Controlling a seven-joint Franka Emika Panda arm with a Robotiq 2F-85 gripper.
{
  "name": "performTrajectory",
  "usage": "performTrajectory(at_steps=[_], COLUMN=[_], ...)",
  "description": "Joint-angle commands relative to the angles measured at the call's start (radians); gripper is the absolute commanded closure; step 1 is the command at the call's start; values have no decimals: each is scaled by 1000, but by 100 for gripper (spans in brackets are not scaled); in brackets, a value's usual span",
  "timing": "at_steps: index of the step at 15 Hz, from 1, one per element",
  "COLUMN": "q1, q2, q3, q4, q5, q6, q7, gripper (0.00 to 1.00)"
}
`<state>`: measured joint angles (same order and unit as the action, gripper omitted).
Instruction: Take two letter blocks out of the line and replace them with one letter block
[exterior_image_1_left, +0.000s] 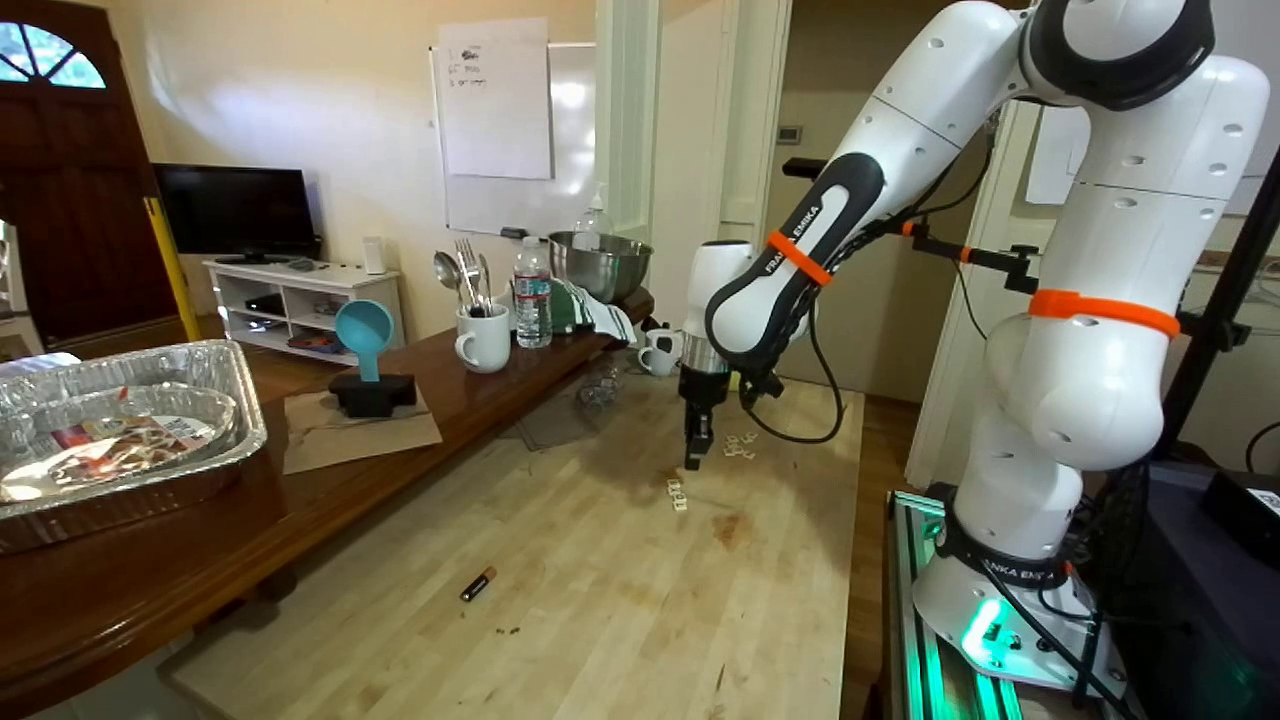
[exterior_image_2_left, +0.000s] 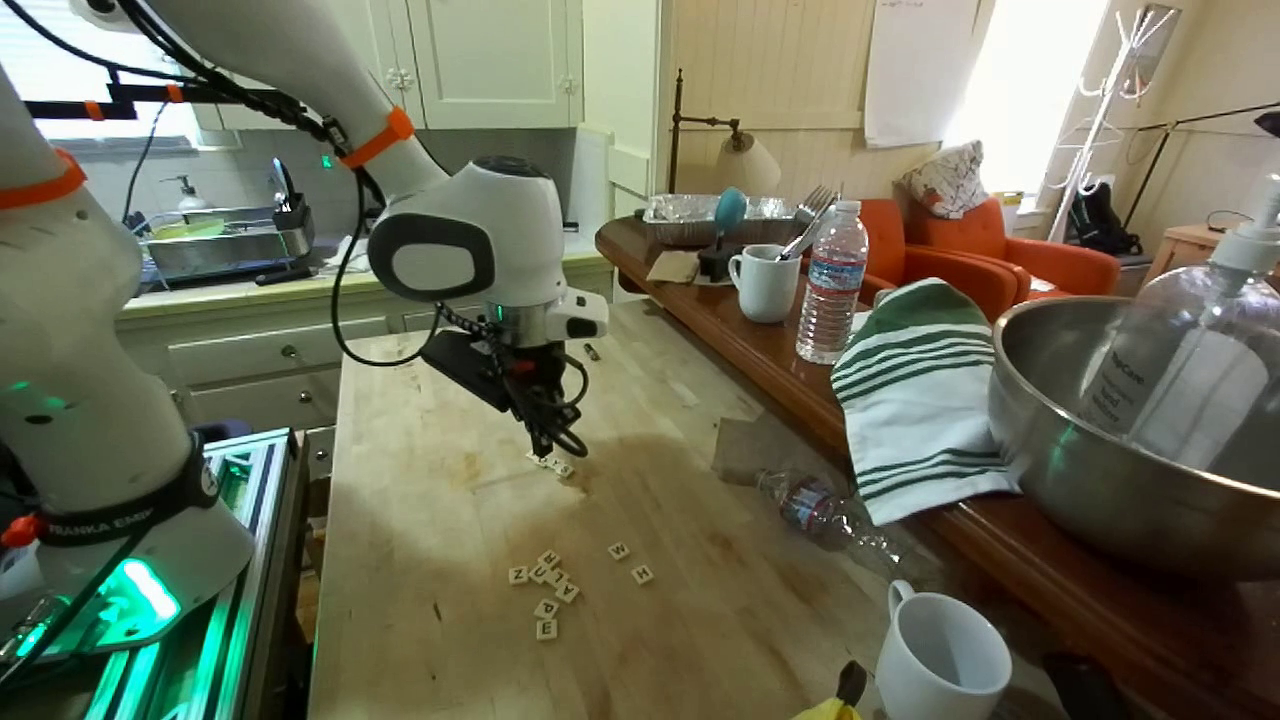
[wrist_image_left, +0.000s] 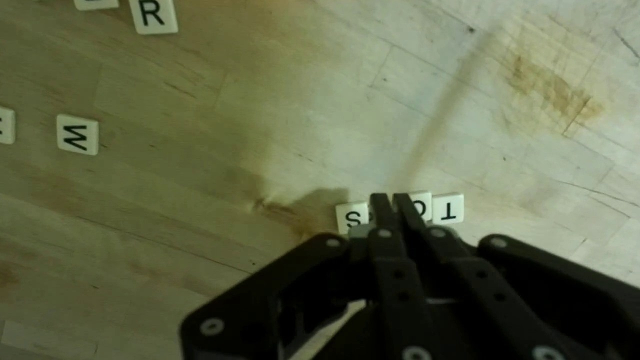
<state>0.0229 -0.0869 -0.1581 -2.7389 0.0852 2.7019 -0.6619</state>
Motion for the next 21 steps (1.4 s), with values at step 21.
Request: performTrajectory(at_steps=[21], q1=[-2], q2=[183], q3=[92], q4=[58], q5=[344], q6=[187], q7=[-196], gripper=[100])
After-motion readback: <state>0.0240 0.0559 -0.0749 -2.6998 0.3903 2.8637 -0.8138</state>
